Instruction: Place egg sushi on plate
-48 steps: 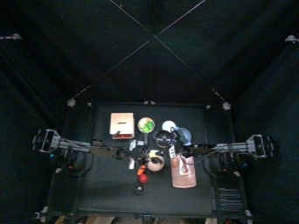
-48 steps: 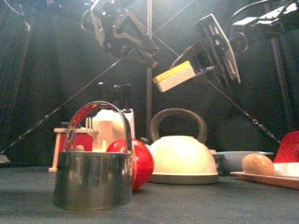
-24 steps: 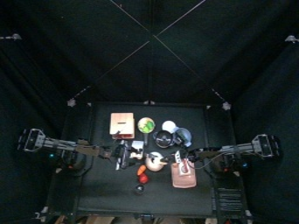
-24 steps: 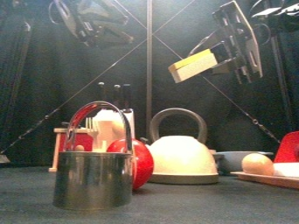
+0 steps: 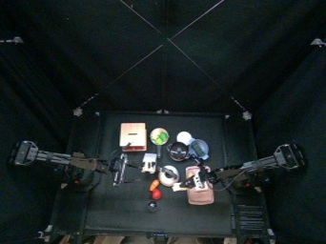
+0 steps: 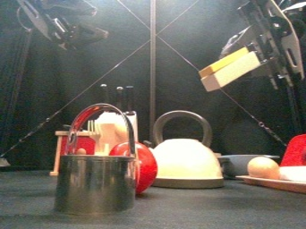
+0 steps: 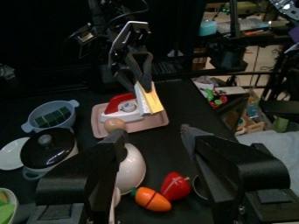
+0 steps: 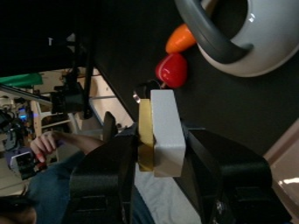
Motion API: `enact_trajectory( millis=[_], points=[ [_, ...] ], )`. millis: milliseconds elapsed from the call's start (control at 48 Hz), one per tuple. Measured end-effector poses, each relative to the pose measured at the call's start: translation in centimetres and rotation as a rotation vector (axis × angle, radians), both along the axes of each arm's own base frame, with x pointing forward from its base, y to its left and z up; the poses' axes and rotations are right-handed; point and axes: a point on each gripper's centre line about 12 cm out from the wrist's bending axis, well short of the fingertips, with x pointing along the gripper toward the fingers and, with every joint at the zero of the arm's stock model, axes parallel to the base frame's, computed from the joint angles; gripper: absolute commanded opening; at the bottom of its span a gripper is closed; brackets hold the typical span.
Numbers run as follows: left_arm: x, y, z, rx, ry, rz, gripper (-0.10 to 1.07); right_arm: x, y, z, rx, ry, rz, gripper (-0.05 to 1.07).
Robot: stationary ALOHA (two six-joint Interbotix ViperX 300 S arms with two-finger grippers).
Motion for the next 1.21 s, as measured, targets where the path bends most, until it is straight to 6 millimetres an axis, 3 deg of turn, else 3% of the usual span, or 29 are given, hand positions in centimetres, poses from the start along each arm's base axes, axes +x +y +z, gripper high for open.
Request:
enact_trajectory(
  millis=[271,646,1042,1208],
  points=[
    [-0.6,-0.6,-0.5,-0.007,-0.025,-0.038,0.9,-2.0,2.1,-0.6,0.058,0.091,0.007,0.57],
    [-0.8,-0.6,-1.2,-0.006,-0.005,-0.038,0.9,-6.7,4.9,-2.4,0.089,0.389,-0.035,0.57],
    [-1.1,-0.2,-2.1,-0.054,0.021,-0.01,0.9,-12.5,5.0,-3.5,0.079,0.533,-0.193,0.56],
    [-1.1,-0.1,-2.2,-0.068,0.024,0.0,0.9,-12.9,4.6,-5.5,0.107,0.476,-0.242,0.56]
  ],
)
